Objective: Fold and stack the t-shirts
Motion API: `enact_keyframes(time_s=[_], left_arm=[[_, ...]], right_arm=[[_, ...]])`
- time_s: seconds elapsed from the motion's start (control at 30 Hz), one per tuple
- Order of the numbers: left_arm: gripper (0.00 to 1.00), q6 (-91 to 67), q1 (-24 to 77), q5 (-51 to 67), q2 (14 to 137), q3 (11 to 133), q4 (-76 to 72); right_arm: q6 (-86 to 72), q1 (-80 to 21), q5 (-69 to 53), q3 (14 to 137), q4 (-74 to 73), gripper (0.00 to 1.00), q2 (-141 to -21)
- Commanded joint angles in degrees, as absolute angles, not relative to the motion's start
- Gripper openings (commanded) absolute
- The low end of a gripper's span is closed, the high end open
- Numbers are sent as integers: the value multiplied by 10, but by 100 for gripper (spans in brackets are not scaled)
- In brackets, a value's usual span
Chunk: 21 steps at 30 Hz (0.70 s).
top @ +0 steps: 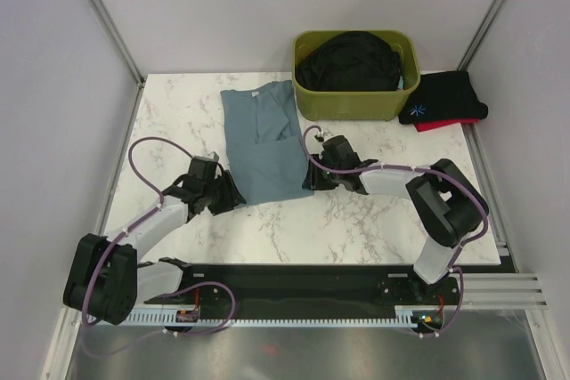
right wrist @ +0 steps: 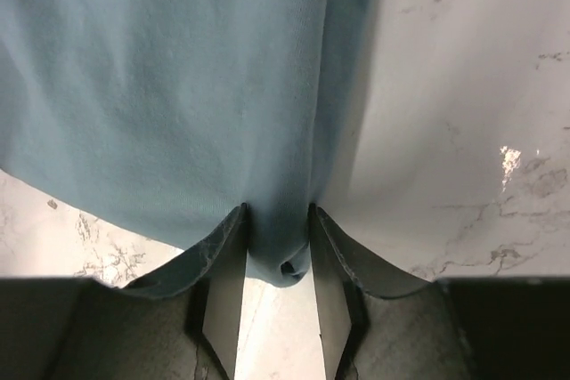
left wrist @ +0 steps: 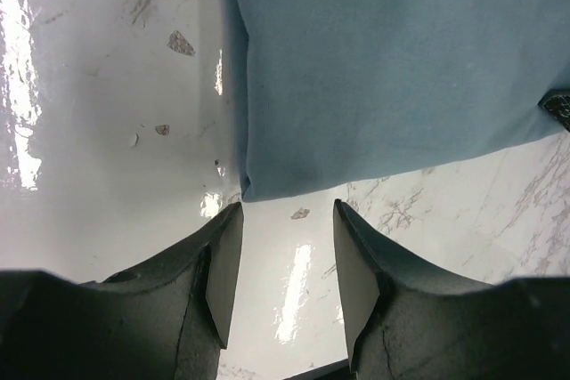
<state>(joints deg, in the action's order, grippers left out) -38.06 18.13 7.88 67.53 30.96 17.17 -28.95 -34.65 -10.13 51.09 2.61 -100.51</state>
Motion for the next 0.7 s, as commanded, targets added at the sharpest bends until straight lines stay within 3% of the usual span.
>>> enact_keyframes(time_s=[0.0, 0.1, 0.27, 0.6, 0.67], left_arm=[[53, -406, 181, 78, 684, 301, 129], [53, -409, 181, 71, 690, 299, 128], [52, -406, 181, 57, 699, 287, 104], [45, -423, 182, 30, 723, 275, 77], [37, -423, 181, 27, 724, 273, 69]], right_arm=[[-293, -345, -110, 475, 17, 42, -996], [-294, -346, -111, 463, 20, 50, -985], [-294, -346, -124, 459, 20, 54, -979], [-294, -346, -130, 455, 23, 45, -994], [-295, -345, -131, 454, 24, 42, -997]])
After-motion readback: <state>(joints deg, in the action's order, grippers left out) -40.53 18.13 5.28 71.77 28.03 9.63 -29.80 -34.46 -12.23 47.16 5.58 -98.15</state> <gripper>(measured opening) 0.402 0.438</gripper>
